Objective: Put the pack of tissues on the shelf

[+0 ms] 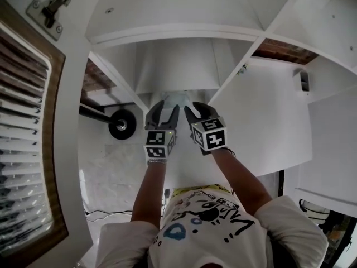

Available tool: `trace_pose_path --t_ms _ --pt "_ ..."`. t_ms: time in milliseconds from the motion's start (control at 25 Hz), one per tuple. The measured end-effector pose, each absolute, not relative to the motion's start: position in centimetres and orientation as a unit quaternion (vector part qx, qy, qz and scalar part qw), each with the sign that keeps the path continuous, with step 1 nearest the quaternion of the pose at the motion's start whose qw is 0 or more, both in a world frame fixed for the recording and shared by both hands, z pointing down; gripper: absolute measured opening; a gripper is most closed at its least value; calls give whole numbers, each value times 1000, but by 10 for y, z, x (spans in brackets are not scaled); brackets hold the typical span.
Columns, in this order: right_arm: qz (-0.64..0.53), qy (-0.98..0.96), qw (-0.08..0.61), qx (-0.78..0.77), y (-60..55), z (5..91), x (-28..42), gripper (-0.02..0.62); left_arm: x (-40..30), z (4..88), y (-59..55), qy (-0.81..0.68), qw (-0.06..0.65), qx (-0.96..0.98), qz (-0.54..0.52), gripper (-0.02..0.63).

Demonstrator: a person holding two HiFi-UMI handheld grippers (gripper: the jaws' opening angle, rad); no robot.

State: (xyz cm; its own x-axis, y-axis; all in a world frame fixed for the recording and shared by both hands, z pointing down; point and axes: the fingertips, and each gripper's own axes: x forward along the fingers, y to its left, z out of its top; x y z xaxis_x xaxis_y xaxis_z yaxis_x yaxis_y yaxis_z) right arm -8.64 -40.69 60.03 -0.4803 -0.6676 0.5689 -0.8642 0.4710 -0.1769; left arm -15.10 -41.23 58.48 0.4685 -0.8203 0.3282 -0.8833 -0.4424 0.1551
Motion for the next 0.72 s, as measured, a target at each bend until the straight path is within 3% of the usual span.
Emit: trace_pose_path --t_ms 320,720 --pt "204 -865 191 416 -366 562 -94 124 -140 558 -364 -494 145 854 81 147" --pt "187 -890 154 387 -322 509 -86 87 -129 511 -309 -454 144 878 55 100"
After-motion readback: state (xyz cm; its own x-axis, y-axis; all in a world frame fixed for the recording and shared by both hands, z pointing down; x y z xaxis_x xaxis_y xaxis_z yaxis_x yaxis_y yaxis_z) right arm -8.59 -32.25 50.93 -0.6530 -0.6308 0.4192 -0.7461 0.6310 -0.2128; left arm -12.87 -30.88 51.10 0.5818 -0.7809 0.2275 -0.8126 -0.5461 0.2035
